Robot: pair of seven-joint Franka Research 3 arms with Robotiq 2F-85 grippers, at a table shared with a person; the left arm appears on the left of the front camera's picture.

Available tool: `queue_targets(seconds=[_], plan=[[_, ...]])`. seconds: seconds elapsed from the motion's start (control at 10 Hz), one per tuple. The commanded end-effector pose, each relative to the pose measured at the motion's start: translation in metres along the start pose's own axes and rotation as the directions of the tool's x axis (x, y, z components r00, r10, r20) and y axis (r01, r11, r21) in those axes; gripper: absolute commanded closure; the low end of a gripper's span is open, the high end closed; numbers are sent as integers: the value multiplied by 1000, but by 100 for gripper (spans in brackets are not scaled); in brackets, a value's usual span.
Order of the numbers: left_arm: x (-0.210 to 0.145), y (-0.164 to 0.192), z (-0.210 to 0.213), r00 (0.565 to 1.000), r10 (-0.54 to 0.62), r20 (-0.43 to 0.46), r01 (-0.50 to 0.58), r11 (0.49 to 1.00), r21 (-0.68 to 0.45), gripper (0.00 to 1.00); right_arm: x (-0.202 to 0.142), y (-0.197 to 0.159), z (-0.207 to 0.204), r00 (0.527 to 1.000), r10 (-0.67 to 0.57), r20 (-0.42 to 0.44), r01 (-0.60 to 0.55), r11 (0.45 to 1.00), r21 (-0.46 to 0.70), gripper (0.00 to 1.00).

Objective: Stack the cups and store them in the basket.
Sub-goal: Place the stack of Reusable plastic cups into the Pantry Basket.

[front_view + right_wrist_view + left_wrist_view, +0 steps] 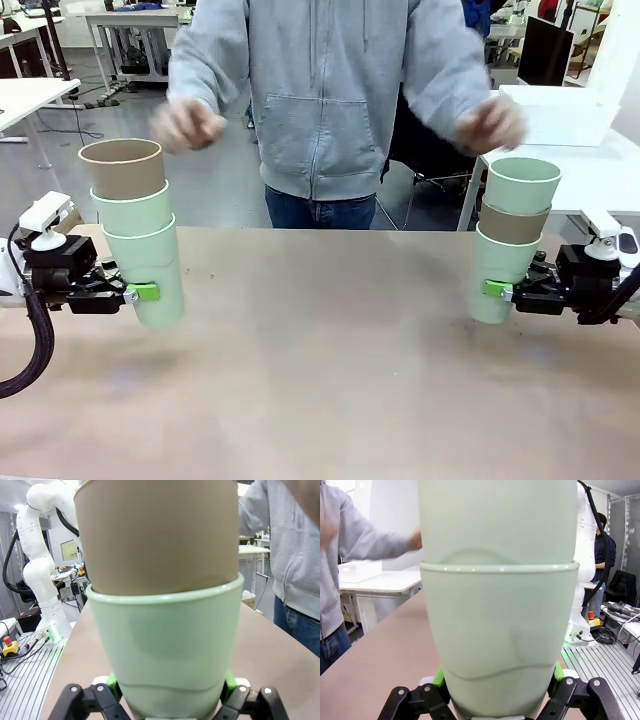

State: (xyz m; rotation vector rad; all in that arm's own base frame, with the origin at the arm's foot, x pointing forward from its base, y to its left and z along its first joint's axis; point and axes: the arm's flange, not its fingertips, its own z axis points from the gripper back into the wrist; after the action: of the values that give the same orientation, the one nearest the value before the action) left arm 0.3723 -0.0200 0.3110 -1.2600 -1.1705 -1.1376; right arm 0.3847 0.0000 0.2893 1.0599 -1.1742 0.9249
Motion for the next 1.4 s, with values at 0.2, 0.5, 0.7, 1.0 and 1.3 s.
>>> queue_targets(seconds=[0.2,0.5,0.7,1.0,1.3], plan=[[3,-1,-1,1000,-7,9,7,1000,-4,15,4,0,-1,1000,14,4,-14,1000,-2,14],[3,-1,-1,1000,-7,9,7,1000,-4,15,4,0,-1,1000,14,4,-14,1000,-2,14],[3,-1,-1,1000,-7,9,7,1000,-4,15,4,0,-1,1000,14,4,-14,1000,-2,14],[3,-1,-1,1000,-7,9,7,1000,-4,15,4,0,-1,1000,14,4,-14,1000,-2,14],[3,-1,-1,1000,-7,9,7,1000,-4,15,4,0,-1,1000,14,4,-14,1000,-2,14]])
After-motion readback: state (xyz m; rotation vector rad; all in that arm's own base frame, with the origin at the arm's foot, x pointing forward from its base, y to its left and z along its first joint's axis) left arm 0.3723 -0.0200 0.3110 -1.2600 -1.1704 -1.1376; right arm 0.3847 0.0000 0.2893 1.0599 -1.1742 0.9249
